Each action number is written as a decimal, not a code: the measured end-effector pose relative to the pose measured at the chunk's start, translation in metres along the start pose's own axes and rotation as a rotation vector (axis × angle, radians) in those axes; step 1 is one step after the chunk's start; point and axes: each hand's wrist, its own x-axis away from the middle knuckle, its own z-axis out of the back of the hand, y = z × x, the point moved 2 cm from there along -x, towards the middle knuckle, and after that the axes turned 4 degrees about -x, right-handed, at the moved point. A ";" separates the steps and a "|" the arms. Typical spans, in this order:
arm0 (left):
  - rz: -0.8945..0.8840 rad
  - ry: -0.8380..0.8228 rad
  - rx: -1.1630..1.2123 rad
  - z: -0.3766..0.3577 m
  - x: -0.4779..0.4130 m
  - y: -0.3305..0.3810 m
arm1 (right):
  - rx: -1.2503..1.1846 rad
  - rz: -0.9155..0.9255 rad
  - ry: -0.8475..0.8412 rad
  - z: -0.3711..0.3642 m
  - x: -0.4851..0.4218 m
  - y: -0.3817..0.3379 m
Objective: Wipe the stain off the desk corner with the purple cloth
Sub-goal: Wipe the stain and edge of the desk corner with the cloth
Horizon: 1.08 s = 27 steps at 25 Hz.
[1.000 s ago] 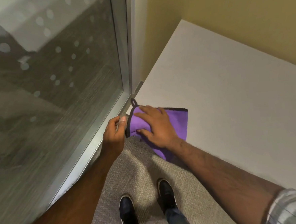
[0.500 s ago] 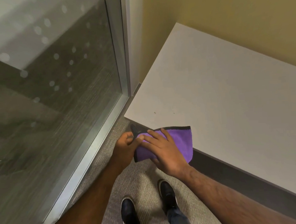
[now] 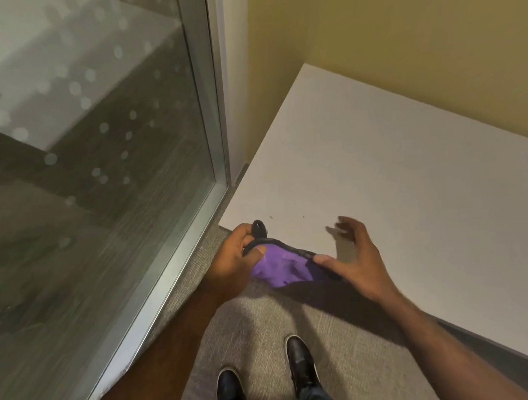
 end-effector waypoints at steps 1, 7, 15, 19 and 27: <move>-0.014 0.011 0.014 0.000 -0.001 0.003 | -0.080 -0.117 -0.106 0.005 -0.005 0.004; -0.038 0.171 0.252 -0.002 -0.014 0.002 | -0.662 -0.294 -0.134 0.014 -0.019 0.013; 0.105 0.358 0.548 -0.017 -0.035 0.015 | -0.309 -0.224 0.139 0.028 -0.065 -0.014; 0.213 0.594 0.207 -0.012 -0.051 0.008 | 0.248 -0.025 0.085 0.016 -0.120 -0.029; -0.042 0.794 -0.334 0.013 -0.026 -0.002 | 0.725 -0.081 0.128 -0.078 -0.098 -0.013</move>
